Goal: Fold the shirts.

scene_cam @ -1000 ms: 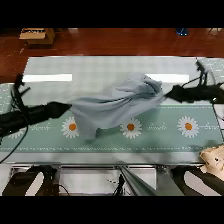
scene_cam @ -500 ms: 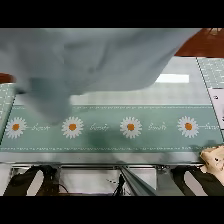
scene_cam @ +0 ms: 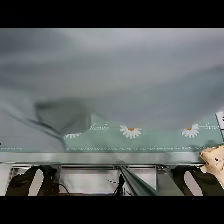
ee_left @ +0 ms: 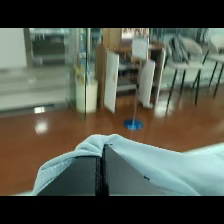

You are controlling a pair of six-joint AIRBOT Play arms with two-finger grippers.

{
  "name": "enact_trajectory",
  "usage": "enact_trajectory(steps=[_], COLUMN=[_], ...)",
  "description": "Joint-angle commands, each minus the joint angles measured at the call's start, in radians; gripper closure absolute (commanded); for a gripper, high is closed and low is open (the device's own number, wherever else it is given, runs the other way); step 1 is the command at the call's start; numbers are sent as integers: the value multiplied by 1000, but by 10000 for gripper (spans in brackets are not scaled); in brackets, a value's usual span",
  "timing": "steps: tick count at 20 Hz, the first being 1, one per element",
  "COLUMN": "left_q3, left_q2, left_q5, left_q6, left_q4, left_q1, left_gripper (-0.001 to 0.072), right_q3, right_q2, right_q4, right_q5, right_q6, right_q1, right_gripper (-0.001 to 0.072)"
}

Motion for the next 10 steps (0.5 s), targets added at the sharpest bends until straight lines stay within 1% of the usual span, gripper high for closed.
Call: enact_trajectory(steps=[1,3,4,5,6,7,8,10], left_q3=[12,1,-29,-72,-136,-200,-279,-438], left_q2=[13,-6,-15,-21,-19,-21,-23,-35], left_q5=[-271,-426,-496,-545,-551,-550,-535,-450], left_q6=[-155,-219,-227,-226,-220,-192,-167,-107], left_q4=[6,6,6,6,2,3,2,3], left_q1=[3,3,3,3,2,2,2,1], left_gripper=[692,692,692,692,692,692,692,692], right_q3=[8,8,-12,-40,-66,-89,-117,-157], right_q2=[-5,-69,-103,-124,-158,-198,-243,-353], right_q4=[-98,-163,-158,-171,-163,-166,-165,-161], right_q5=[328,614,655,637,637,640,630,601], right_q6=[8,-73,-30,-71,-77,-77,-90,-105], right_q1=[0,0,11,29,45,52,51,51], right_gripper=[681,681,682,681,682,681,681,681])
